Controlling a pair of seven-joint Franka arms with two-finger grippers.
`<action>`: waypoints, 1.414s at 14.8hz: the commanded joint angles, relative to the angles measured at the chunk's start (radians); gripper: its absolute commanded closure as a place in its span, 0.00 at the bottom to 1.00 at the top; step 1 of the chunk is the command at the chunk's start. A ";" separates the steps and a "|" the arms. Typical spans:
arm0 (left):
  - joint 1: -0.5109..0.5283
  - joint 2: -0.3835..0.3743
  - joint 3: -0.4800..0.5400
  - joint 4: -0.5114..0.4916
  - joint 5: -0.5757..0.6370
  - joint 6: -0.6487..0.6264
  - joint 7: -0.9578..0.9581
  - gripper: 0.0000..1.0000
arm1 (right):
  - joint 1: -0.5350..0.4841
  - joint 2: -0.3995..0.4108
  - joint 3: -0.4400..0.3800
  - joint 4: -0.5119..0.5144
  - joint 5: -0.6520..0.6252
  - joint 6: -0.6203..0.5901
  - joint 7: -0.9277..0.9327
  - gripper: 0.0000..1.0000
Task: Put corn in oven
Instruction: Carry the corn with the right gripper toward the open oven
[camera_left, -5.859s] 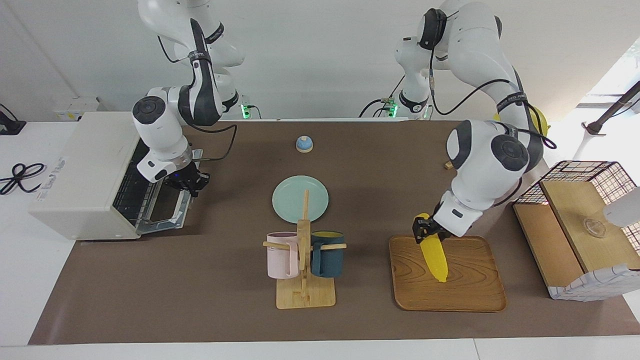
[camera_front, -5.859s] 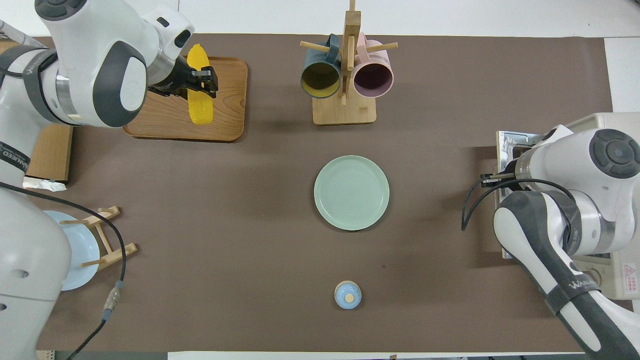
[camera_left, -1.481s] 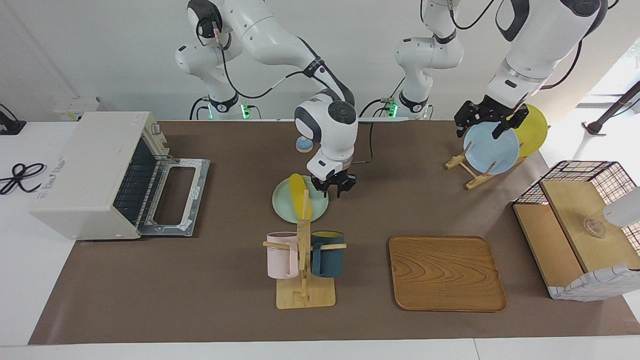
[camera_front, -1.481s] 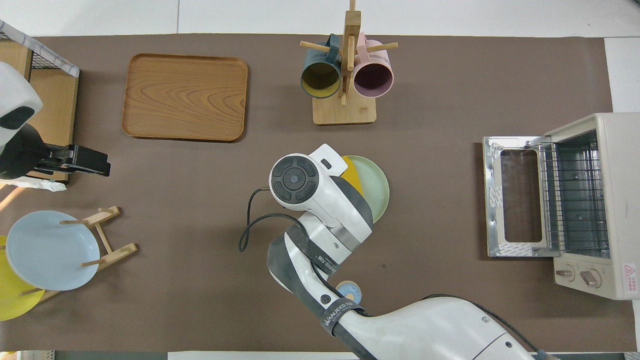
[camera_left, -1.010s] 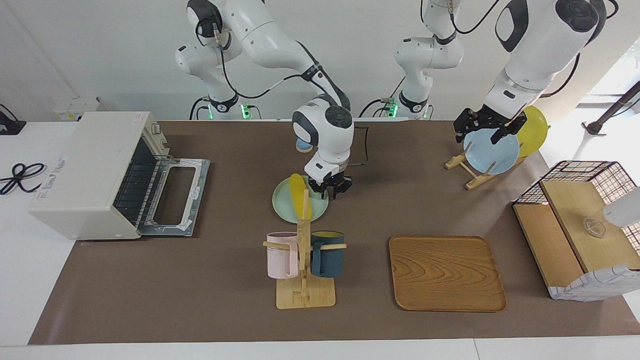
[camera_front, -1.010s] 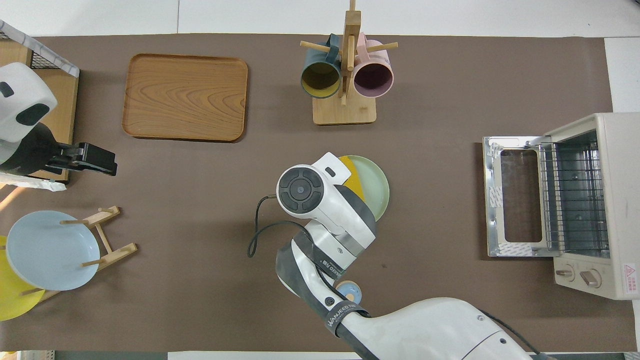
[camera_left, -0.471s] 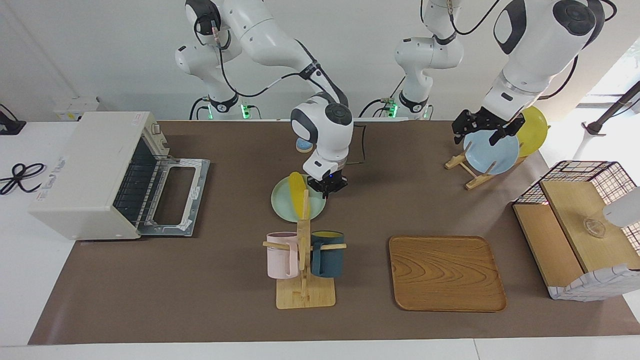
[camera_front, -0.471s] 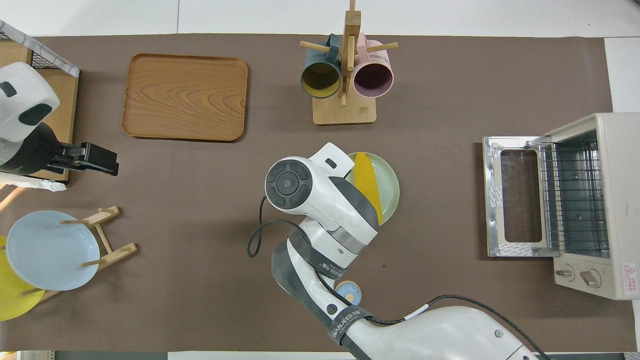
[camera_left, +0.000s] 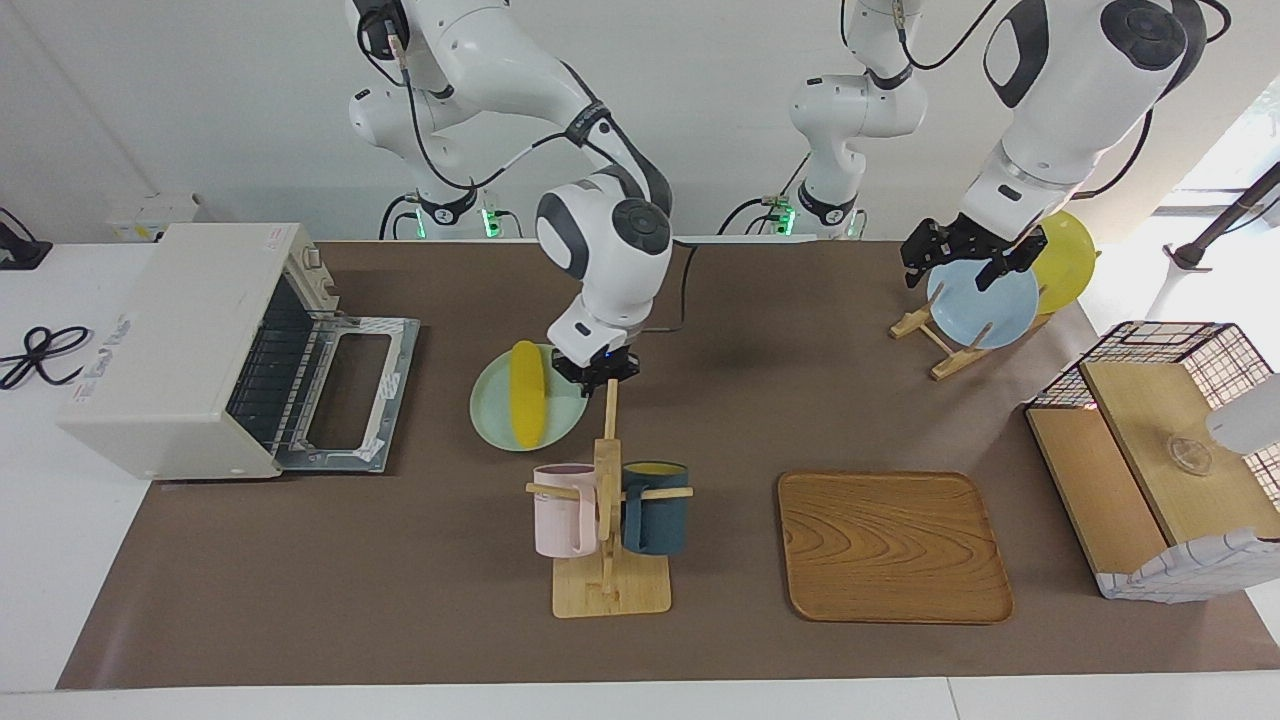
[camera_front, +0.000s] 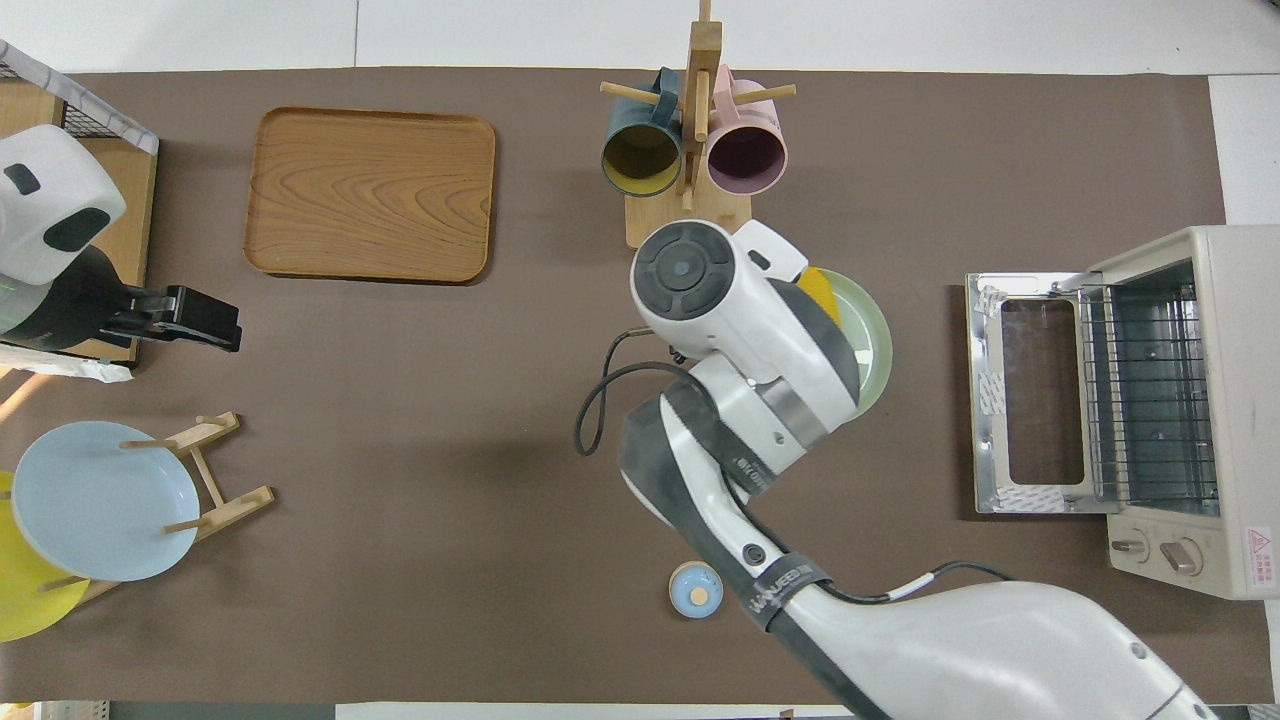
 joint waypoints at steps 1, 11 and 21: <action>0.018 0.000 -0.013 0.001 0.015 -0.004 0.000 0.00 | -0.097 -0.109 0.013 -0.092 -0.020 -0.028 -0.086 1.00; 0.017 -0.010 -0.009 0.003 0.016 -0.010 0.000 0.00 | -0.383 -0.357 0.013 -0.403 -0.114 -0.028 -0.246 1.00; 0.017 -0.010 -0.009 0.003 0.016 -0.010 0.000 0.00 | -0.559 -0.385 0.013 -0.519 -0.114 0.104 -0.415 1.00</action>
